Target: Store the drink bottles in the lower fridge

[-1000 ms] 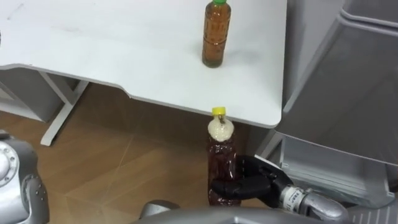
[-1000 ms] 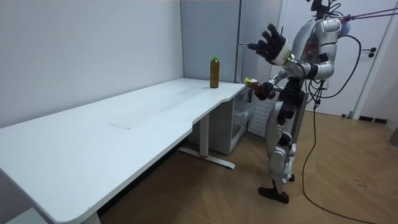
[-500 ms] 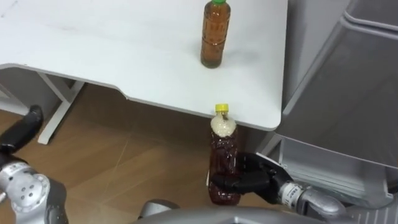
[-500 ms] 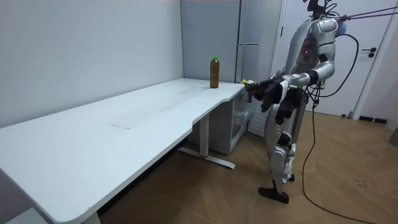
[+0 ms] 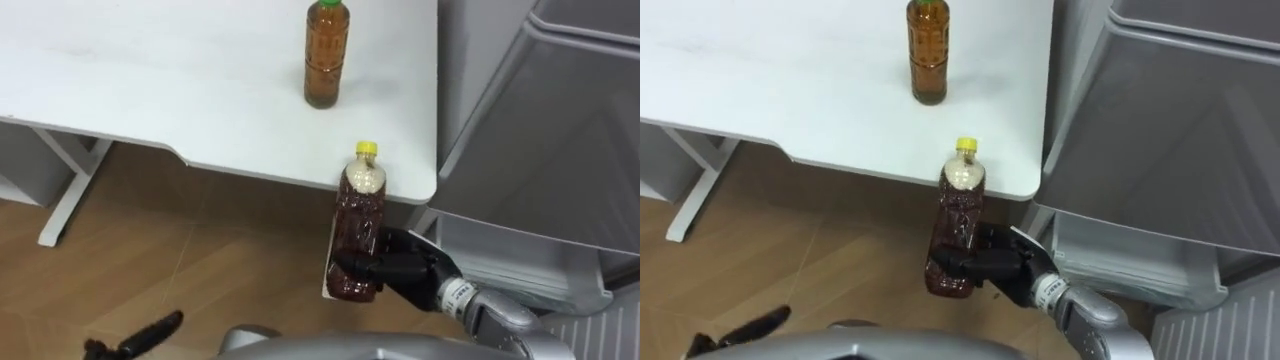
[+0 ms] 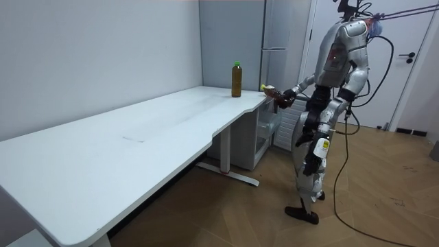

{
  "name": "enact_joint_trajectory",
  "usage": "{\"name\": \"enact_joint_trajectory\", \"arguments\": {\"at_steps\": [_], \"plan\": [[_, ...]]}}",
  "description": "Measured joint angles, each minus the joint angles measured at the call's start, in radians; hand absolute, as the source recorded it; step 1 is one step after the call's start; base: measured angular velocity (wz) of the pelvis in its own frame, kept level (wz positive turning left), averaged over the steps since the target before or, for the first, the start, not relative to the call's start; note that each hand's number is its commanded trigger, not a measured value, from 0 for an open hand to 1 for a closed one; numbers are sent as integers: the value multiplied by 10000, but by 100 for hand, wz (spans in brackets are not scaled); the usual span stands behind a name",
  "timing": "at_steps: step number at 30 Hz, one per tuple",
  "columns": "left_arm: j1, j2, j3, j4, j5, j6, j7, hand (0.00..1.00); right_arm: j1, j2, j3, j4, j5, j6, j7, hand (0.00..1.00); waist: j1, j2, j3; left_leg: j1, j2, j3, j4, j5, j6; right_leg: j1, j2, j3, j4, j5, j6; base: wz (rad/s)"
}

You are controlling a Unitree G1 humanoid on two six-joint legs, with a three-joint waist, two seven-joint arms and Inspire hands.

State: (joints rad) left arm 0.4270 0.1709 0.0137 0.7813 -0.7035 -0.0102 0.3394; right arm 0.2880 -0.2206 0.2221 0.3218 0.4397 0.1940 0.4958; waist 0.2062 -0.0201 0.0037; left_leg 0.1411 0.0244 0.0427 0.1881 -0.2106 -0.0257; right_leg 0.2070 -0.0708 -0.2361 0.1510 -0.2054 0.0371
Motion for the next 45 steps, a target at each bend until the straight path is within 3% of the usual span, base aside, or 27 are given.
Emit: {"name": "enact_joint_trajectory", "arguments": {"at_steps": [4, 11, 15, 22, 37, 45], "plan": [[126, -6, -124, 531, 663, 407, -594, 0, -11, -57, -7, 18, -29, 76, 2, 100, -325, 2, 4, 24, 0, 40, -12, -1, 0, 12, -6, 3, 0, 1, 2, 0], [-618, 35, -975, 1021, 5905, 1095, -1344, 0, -36, -133, -84, 23, -52, 75, -30, 100, -1016, 17, 0, -157, 3, 33, -19, -3, 2, -114, -2, -12, 59, 3, 2, 2], [-1036, 216, -1376, 1163, 7104, 1397, -1866, 0, -40, -185, -86, 22, -33, 50, -212, 100, -1317, 32, 9, -119, 17, 186, 32, -5, 5, -195, -1, 124, 91, 2, 2, -9], [-1399, 282, -1561, 1454, 8067, 1576, -2388, 0, -42, -150, -86, 113, 407, -91, -346, 100, -1746, 73, -13, -173, 40, 326, 18, -8, 11, -341, 1, 211, 97, 37, 5, -5], [-1373, 254, -1541, 1448, 9351, 1650, -2912, 0, 136, -151, -426, 776, 1160, -221, -1270, 100, -2096, 122, -20, -178, 149, 676, 124, -32, 24, -523, 106, 720, 196, 151, -33, -8], [-1075, 171, -1547, 1419, 9800, 1588, -3032, 0, 253, -144, -884, 1379, 1545, -322, -1957, 100, -2348, 53, -134, -260, 154, 700, 141, -31, 24, -667, 113, 756, 197, 159, -36, 0]]}}
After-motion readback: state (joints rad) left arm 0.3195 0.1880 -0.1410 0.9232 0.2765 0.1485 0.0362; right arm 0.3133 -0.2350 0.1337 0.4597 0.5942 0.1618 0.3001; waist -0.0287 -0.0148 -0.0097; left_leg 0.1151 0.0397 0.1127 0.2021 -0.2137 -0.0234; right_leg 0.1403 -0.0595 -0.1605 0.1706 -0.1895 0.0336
